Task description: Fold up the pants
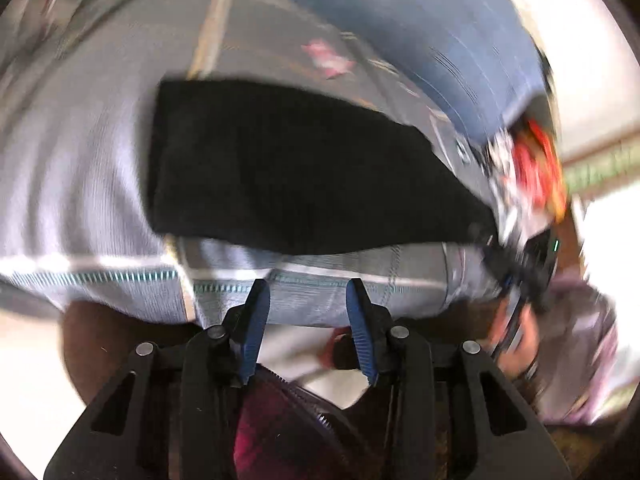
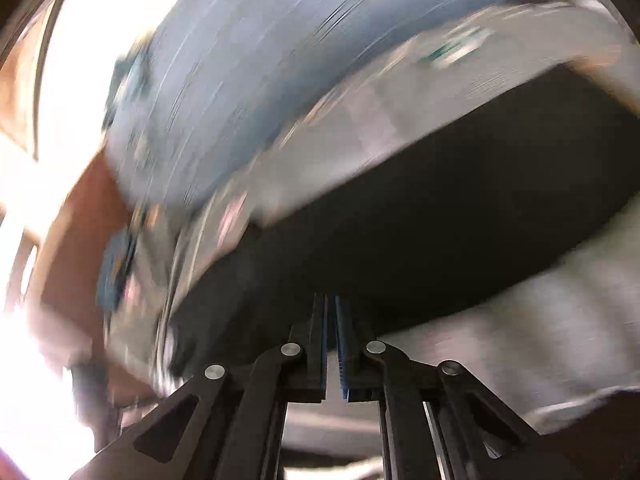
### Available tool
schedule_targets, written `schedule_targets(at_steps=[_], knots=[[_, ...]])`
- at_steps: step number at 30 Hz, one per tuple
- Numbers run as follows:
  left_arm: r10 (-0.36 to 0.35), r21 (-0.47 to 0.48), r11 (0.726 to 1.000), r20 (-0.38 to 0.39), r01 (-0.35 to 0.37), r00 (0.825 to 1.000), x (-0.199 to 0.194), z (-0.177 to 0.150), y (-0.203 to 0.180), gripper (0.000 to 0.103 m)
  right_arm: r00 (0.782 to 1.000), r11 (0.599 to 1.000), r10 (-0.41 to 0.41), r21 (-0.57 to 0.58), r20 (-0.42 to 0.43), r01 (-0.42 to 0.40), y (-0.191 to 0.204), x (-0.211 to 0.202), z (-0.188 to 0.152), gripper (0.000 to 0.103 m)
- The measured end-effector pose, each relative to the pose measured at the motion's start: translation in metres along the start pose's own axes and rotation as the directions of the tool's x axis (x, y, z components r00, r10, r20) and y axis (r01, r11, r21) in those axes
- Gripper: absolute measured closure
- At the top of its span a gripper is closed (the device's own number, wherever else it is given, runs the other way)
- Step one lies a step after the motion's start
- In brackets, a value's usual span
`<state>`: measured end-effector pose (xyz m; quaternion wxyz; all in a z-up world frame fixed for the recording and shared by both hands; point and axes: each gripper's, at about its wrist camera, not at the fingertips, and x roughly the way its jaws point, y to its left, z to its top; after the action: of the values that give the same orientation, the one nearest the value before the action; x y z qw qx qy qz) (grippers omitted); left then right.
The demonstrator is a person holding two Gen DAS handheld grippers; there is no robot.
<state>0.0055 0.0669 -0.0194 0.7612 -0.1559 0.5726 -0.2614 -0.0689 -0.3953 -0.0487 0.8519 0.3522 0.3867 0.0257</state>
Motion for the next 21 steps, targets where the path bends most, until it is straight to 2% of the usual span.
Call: schedule_targets(at_steps=[1,2,3,6,8,9,11,12,15,18,21], knots=[[0.009,0.042,0.999,0.007,-0.009,1.000,-0.002,0.005,-0.011,0.054,0.996,0.998,-0.049,0.038,0.075,0.046,-0.017,-0.017,0.006,0.096],[0.012,0.076,0.997,0.017,-0.013,1.000,-0.002,0.011,-0.022,0.043,0.987,0.993,-0.097,0.074,0.131,0.088,-0.031,-0.029,0.009,0.095],[0.009,0.106,0.994,0.029,-0.012,1.000,0.001,0.020,-0.035,0.037,0.977,0.987,-0.133,0.111,0.167,0.115,-0.043,-0.038,0.011,0.094],[-0.013,0.156,0.988,0.005,0.012,1.000,0.023,0.045,-0.064,0.036,0.951,0.962,-0.190,0.240,0.243,0.131,-0.078,-0.057,0.008,0.084],[-0.039,0.189,0.981,-0.058,0.049,0.998,0.051,0.068,-0.095,0.036,0.946,0.951,-0.191,0.287,0.261,0.113,-0.094,-0.059,0.002,0.072],[-0.043,0.204,0.977,-0.087,0.060,0.995,0.065,0.078,-0.111,0.036,0.944,0.946,-0.194,0.304,0.266,0.109,-0.100,-0.058,-0.002,0.071],[-0.050,0.259,0.962,-0.155,0.090,0.987,0.095,0.097,-0.150,0.036,0.946,0.943,-0.181,0.321,0.269,0.089,-0.107,-0.052,-0.007,0.071],[-0.046,0.284,0.954,-0.176,0.096,0.983,0.107,0.101,-0.166,0.036,0.939,0.944,-0.158,0.324,0.305,0.053,-0.110,-0.052,-0.010,0.071],[0.015,0.401,0.912,-0.237,0.083,0.971,0.157,0.117,-0.232,0.036,0.930,0.953,-0.133,0.302,0.344,0.025,-0.113,-0.047,-0.005,0.071],[0.060,0.470,0.879,-0.285,0.085,0.957,0.199,0.124,-0.279,0.036,0.921,0.954,-0.089,0.299,0.380,-0.031,-0.118,-0.042,0.003,0.071],[0.090,0.508,0.856,-0.322,0.092,0.943,0.232,0.127,-0.313,0.036,0.911,0.947,-0.073,0.313,0.406,-0.064,-0.121,-0.040,0.004,0.073]])
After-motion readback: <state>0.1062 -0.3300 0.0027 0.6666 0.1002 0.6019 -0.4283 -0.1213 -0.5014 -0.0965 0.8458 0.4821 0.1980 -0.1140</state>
